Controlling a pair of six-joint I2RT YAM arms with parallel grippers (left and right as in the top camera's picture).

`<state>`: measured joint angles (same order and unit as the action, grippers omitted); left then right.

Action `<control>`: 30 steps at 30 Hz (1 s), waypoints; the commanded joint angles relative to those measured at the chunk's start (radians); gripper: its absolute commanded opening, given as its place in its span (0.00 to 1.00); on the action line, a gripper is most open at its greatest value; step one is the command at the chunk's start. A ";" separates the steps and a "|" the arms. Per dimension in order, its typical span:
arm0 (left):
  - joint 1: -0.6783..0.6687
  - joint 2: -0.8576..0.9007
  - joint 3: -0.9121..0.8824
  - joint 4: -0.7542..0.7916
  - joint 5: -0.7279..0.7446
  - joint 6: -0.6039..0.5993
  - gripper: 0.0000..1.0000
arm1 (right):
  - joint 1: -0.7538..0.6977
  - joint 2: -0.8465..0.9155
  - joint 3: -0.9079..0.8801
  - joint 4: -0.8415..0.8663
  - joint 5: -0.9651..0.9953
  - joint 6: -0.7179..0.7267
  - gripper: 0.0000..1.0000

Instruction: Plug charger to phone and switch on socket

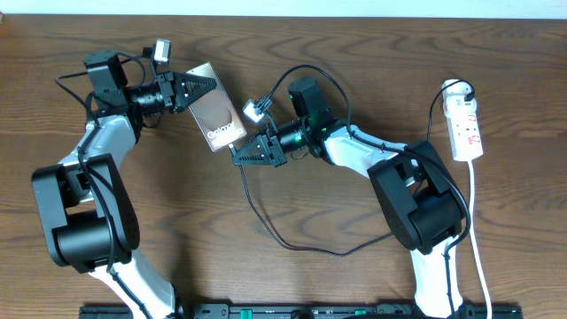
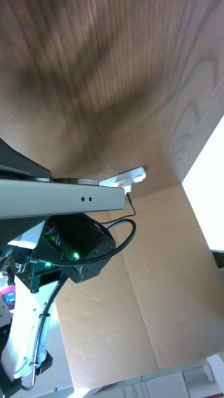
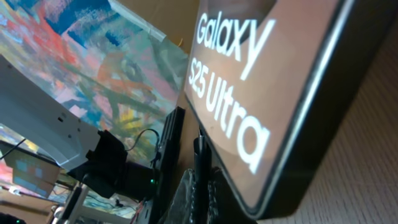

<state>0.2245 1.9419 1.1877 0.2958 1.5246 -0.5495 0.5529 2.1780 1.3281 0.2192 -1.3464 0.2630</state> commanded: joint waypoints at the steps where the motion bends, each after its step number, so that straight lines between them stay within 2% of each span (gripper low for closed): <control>1: 0.001 -0.001 0.007 0.006 0.049 0.019 0.08 | 0.000 0.001 -0.001 0.006 -0.017 -0.010 0.01; 30: 0.000 -0.001 0.007 0.006 0.048 0.014 0.08 | -0.012 0.001 -0.001 -0.024 0.001 -0.023 0.01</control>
<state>0.2245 1.9419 1.1877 0.2958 1.5211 -0.5419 0.5407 2.1780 1.3281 0.1917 -1.3315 0.2592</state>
